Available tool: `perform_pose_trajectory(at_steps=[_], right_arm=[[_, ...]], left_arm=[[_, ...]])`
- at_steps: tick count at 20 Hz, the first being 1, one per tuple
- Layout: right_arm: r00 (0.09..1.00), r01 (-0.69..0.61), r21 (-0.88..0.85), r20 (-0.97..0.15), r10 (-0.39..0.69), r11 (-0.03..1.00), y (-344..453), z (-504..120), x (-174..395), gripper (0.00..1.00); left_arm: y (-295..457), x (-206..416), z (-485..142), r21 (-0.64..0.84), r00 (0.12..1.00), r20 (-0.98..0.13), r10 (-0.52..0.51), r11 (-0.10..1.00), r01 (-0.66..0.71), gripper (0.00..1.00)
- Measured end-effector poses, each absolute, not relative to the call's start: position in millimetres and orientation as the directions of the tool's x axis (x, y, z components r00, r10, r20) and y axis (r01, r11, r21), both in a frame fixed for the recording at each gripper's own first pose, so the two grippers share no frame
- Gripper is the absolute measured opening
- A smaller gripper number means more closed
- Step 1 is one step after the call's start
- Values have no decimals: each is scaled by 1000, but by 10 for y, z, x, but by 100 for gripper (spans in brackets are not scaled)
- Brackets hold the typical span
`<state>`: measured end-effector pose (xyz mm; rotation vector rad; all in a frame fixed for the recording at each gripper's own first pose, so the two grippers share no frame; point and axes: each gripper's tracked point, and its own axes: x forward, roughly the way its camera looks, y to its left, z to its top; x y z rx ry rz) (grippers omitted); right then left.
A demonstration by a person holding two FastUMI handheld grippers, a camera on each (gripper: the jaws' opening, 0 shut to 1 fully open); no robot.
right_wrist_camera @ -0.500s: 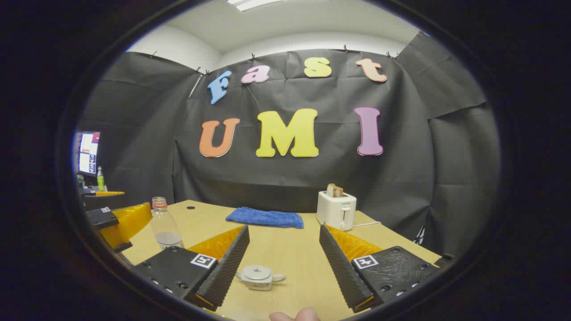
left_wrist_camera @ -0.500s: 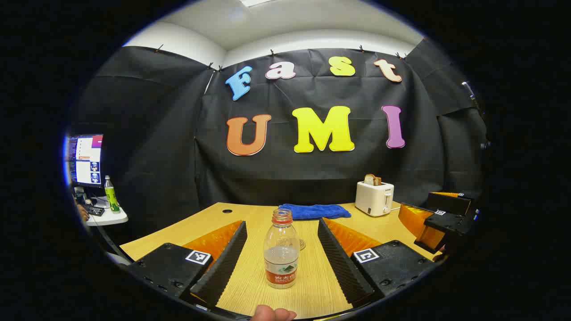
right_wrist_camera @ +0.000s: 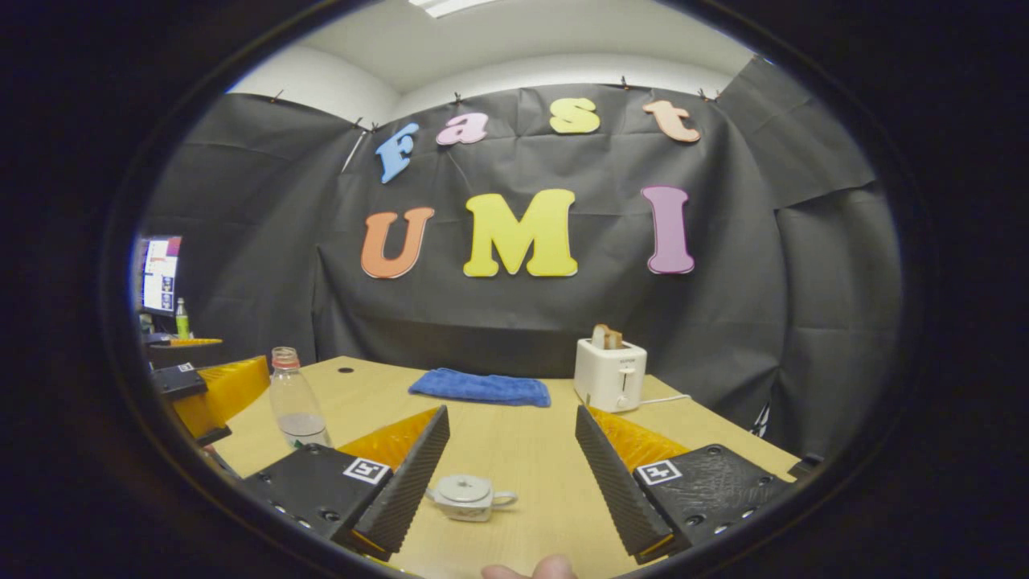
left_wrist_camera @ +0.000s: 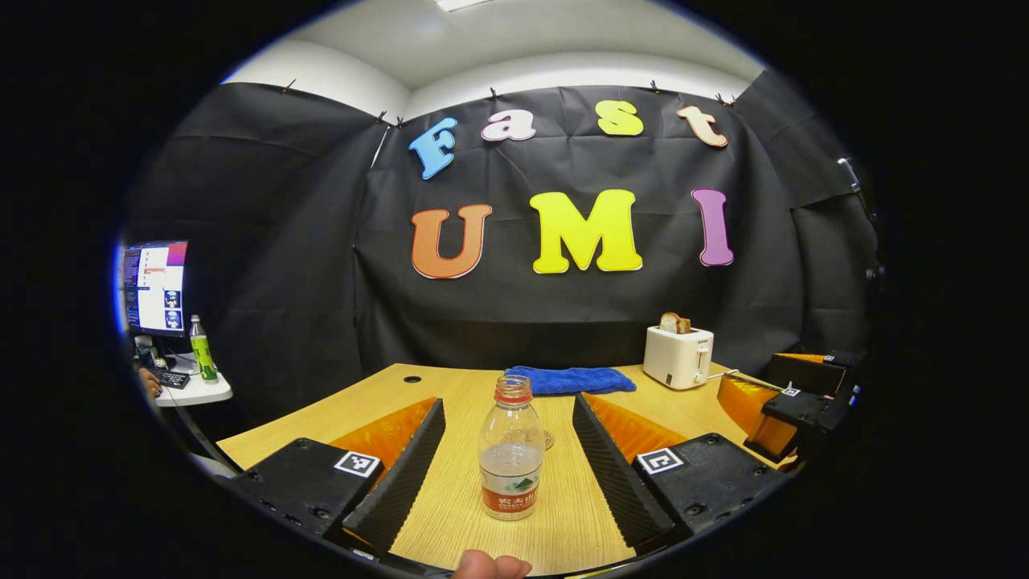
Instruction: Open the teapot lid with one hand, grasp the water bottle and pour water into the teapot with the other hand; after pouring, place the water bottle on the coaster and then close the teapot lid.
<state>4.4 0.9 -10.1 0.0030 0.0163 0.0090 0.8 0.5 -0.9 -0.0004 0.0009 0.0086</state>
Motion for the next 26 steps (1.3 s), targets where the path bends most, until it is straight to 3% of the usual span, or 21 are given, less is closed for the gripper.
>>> perform_pose_trajectory(at_steps=[26], right_arm=[[979,-60,1,-194,59,998,372,-1094,636,96]], left_arm=[[261,7,33,-17,998,-5,66,998,-66,100]])
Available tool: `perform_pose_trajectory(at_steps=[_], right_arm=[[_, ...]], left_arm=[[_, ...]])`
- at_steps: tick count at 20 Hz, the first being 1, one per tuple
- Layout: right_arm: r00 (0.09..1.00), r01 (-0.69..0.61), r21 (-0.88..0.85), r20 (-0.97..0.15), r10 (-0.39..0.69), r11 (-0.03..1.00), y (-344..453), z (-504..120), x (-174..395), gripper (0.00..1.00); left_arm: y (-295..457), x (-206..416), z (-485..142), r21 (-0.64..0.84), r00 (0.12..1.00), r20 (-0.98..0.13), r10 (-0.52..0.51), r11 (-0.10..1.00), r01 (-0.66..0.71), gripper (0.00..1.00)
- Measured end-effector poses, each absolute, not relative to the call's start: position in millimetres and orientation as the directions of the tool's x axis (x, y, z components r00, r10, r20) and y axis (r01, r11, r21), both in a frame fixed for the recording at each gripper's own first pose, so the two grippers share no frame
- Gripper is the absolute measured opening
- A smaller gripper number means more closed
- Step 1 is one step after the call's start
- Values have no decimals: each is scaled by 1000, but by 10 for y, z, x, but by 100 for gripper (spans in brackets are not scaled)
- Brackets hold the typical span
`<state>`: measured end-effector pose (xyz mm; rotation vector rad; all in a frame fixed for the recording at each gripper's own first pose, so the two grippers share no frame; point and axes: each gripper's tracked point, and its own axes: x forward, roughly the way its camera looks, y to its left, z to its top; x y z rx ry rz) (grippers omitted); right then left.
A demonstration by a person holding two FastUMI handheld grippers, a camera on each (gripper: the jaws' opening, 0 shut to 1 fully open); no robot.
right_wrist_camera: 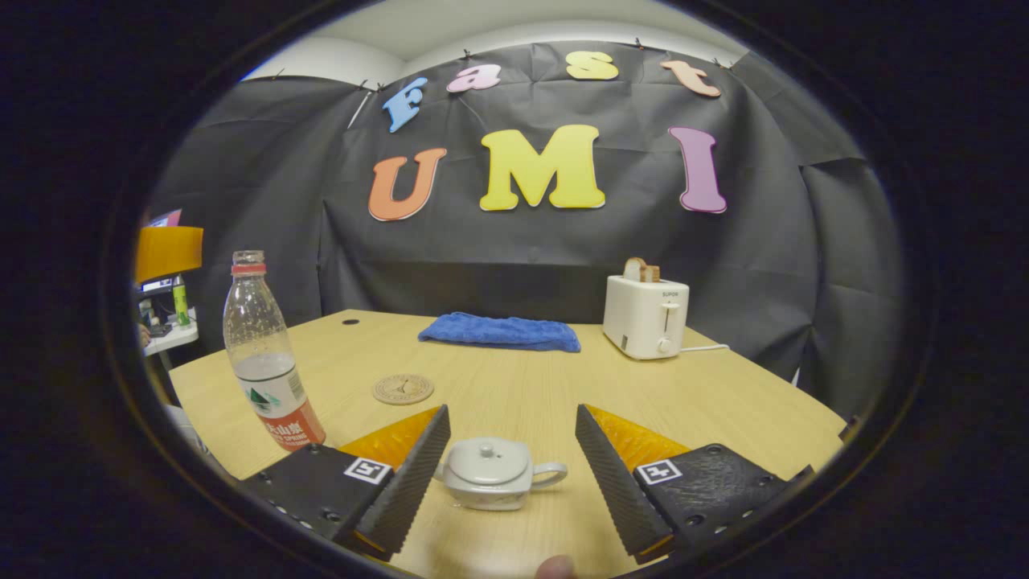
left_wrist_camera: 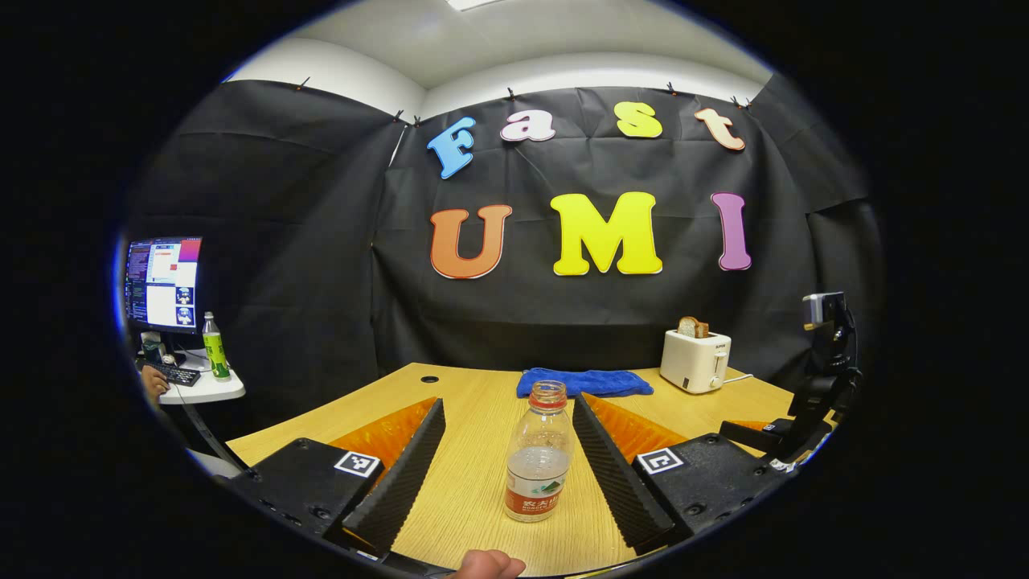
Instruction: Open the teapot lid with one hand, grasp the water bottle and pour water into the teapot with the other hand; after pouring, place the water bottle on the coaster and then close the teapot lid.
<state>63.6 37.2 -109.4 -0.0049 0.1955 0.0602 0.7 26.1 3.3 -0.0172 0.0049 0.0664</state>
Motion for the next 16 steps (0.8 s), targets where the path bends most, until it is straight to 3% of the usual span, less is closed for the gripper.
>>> perform_pose_trajectory(at_steps=[4,7,9,10,11,12,13,14,16], right_arm=[[973,-74,-12,-221,69,997,438,-1194,735,77],[968,-84,-18,-240,77,996,481,-1257,763,48],[972,-70,-35,-227,60,997,442,-1210,770,36],[971,-73,-43,-229,61,996,465,-1228,778,21],[969,-79,-45,-237,66,996,481,-1254,784,17],[968,-91,-39,-238,79,995,492,-1299,798,25],[968,-91,-45,-240,78,995,507,-1262,692,10],[968,-95,-55,-237,79,994,493,-1267,773,5],[969,-102,-55,-230,86,993,492,-1272,788,5]], left_arm=[[286,17,25,-20,997,-13,74,997,-75,100],[324,29,8,-19,996,-23,87,996,-87,100],[387,65,-15,-24,995,-28,91,996,-91,100],[396,63,-18,-24,995,-28,92,995,-93,100],[396,61,-18,-24,995,-27,92,995,-93,100],[386,62,-28,-24,995,-28,92,995,-93,100],[396,76,-32,-22,995,-30,94,995,-94,100],[394,85,-34,-22,995,-30,92,995,-92,100],[373,76,-56,-23,995,-36,88,996,-89,100]])
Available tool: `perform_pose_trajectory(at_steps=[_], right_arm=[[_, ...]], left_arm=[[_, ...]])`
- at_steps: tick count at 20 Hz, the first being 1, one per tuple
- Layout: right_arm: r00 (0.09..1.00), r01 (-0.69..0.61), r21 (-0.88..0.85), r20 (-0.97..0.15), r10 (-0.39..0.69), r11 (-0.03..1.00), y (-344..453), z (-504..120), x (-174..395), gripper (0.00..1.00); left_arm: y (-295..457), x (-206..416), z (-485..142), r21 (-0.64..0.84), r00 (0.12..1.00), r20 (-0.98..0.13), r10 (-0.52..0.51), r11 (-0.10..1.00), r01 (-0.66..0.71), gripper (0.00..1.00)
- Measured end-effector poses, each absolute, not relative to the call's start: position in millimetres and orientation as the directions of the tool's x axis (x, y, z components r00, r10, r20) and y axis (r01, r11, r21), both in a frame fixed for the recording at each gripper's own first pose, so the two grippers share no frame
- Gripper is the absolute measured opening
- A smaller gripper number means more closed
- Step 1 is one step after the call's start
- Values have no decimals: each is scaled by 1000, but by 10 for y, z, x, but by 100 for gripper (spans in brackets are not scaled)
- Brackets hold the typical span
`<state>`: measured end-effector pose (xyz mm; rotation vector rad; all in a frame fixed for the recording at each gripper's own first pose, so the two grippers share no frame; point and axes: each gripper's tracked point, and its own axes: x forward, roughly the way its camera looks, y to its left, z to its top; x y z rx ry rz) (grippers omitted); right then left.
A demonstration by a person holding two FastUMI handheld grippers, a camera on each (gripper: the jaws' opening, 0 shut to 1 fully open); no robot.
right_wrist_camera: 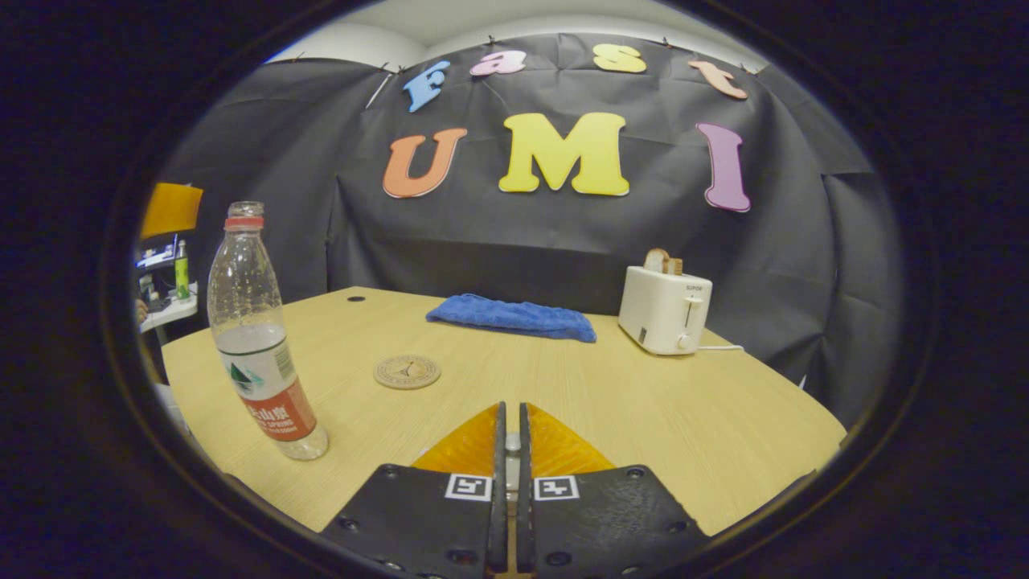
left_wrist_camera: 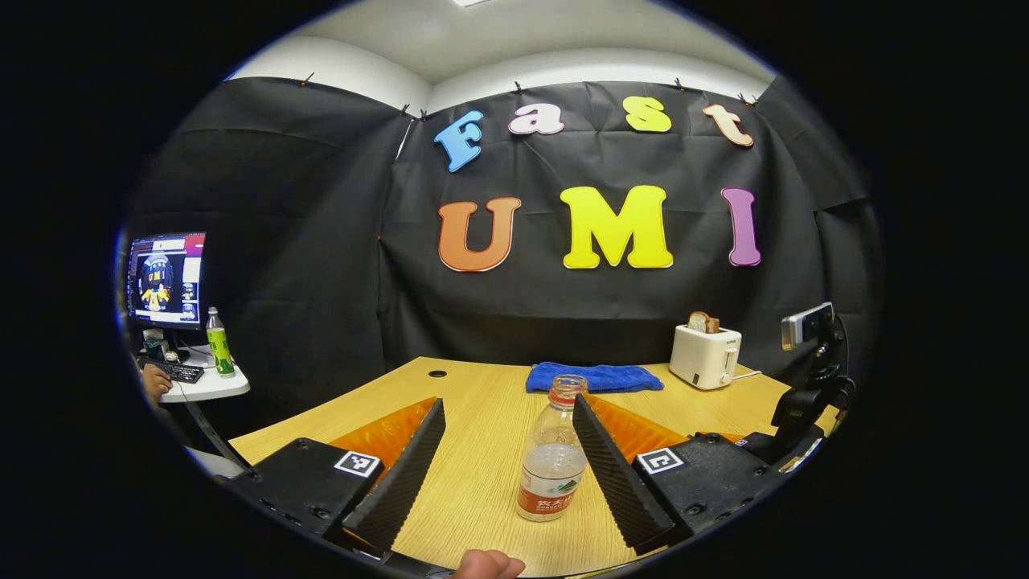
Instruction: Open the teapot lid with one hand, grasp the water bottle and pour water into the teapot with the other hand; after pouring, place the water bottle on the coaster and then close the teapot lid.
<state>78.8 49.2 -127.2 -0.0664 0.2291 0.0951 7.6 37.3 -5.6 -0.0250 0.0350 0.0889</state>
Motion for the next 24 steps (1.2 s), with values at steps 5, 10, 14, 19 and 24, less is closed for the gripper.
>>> perform_pose_trajectory(at_steps=[5,10,14,19,24], right_arm=[[968,-121,-17,-222,114,993,503,-1213,785,0],[973,-125,14,-192,125,992,461,-1010,802,0],[977,-131,24,-169,133,991,376,-844,735,0],[984,-109,15,-141,110,994,156,-694,622,0],[987,-86,0,-139,86,996,-12,-687,577,0]], left_arm=[[329,89,-195,-38,996,-62,62,997,-65,100],[211,33,-444,-41,994,-108,-3,999,-1,100],[68,78,-734,-1,987,-151,-51,999,51,100],[-4,250,-1048,-4,977,-205,-61,998,61,100],[21,386,-1284,-21,966,-254,-42,999,38,100]])
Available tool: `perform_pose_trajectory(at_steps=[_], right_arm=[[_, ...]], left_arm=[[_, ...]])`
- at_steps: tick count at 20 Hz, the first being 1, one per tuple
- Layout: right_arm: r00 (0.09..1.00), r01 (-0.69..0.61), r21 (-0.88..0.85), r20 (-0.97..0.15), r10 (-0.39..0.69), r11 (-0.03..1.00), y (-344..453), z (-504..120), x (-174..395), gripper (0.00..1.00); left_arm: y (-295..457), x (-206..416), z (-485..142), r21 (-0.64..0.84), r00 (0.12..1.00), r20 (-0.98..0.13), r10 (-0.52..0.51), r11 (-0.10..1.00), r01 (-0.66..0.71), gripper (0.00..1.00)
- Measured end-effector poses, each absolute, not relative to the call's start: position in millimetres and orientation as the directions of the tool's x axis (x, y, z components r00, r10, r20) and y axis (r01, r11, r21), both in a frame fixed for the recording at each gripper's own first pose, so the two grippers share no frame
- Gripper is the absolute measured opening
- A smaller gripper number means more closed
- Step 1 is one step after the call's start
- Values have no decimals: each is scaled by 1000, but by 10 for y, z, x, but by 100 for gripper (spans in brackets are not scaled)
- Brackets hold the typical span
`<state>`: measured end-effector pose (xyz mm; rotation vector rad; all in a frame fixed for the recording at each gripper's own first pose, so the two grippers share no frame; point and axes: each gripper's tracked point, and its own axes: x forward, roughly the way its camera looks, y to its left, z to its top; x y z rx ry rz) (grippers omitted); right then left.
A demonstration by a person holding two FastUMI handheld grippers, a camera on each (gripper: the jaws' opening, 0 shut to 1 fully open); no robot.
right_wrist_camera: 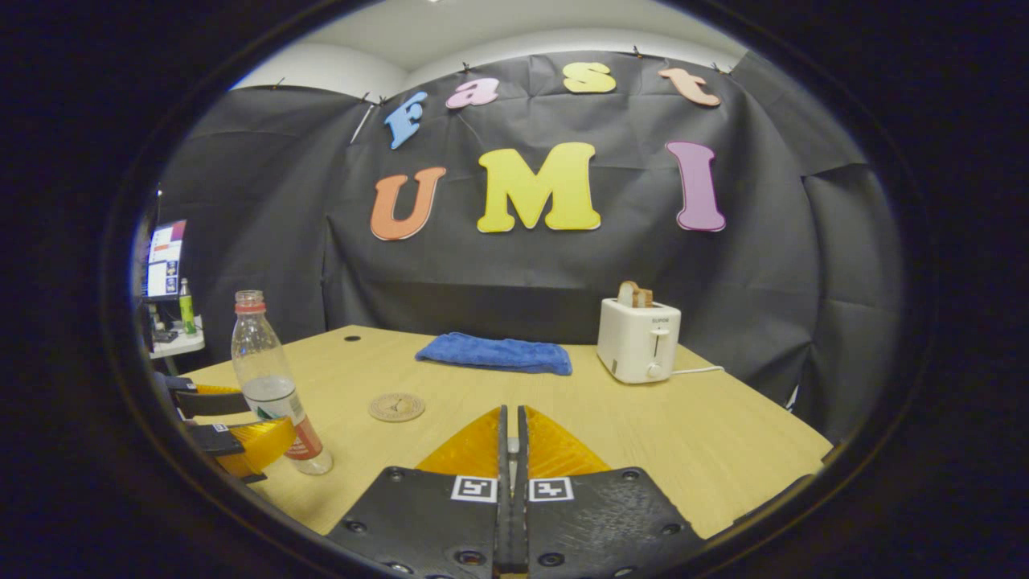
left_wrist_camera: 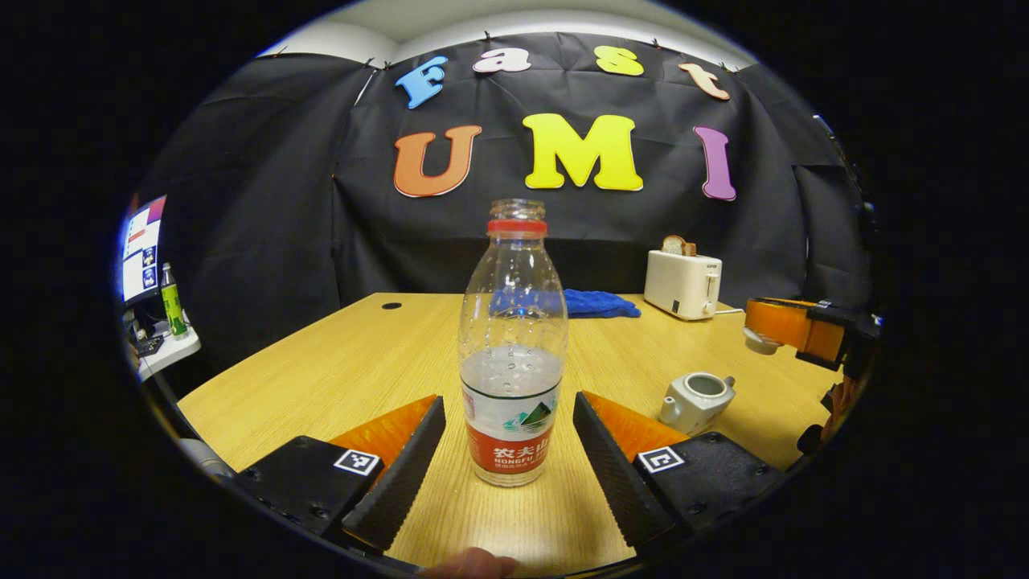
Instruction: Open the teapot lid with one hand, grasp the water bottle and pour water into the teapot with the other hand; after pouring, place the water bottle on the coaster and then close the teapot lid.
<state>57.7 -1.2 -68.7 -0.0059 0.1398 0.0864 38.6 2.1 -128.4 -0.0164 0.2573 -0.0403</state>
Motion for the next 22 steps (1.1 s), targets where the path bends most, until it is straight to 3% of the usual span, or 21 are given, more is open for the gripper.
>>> perform_pose_trajectory(at_steps=[7,10,14,19,22], right_arm=[[987,-66,-1,-149,65,998,-173,-725,573,0],[986,-64,17,-152,65,998,-213,-731,567,0],[986,-70,27,-147,73,997,-260,-708,546,0],[987,-73,46,-138,79,996,-390,-659,498,0],[987,-71,28,-142,75,997,-476,-681,472,0]], left_arm=[[1,464,-1396,-28,957,-286,-46,999,39,100],[-21,487,-1471,-30,948,-314,-54,998,47,84],[5,486,-1449,14,941,-335,-49,998,57,79],[199,482,-1251,207,944,-329,32,978,39,77],[178,457,-1131,305,943,-330,30,949,76,76]])
